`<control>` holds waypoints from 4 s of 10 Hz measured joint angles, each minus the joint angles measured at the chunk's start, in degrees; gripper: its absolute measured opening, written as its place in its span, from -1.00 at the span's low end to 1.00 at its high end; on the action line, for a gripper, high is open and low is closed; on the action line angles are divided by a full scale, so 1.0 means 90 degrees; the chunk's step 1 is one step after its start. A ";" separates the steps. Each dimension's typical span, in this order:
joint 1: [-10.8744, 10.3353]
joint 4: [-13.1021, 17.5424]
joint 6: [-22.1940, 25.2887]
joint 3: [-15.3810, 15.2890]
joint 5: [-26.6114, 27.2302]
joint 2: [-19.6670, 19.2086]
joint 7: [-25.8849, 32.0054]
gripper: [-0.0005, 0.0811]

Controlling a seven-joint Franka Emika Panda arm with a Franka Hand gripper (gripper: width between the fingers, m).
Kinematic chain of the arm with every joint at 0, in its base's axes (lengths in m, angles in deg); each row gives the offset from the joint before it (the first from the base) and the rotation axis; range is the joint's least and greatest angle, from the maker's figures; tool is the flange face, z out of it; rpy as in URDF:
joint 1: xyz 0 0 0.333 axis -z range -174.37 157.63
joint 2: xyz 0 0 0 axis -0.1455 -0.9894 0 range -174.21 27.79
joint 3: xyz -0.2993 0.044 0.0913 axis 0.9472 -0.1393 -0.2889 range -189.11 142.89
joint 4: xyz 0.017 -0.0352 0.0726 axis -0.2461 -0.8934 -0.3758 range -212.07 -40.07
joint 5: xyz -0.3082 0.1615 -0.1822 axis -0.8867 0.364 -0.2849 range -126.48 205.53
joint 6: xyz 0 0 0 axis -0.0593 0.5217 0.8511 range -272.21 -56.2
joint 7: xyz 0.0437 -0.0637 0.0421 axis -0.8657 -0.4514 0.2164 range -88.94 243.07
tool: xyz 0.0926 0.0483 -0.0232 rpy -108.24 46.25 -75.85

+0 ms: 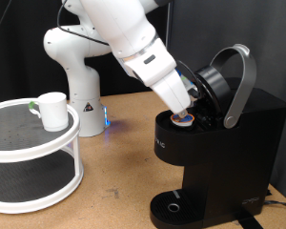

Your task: Make a cup of coffee with the keurig machine

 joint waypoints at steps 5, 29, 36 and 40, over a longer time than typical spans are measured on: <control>0.0279 0.0088 0.0477 0.0466 0.0788 0.0432 0.0494 0.98; -0.0091 0.1308 0.1218 -0.0343 0.2342 0.0752 -0.0667 0.98; -0.0176 0.1316 0.0386 -0.1069 0.2215 0.0500 -0.1067 0.98; -0.0184 0.1314 0.0126 -0.1354 0.2205 0.0269 -0.1109 0.98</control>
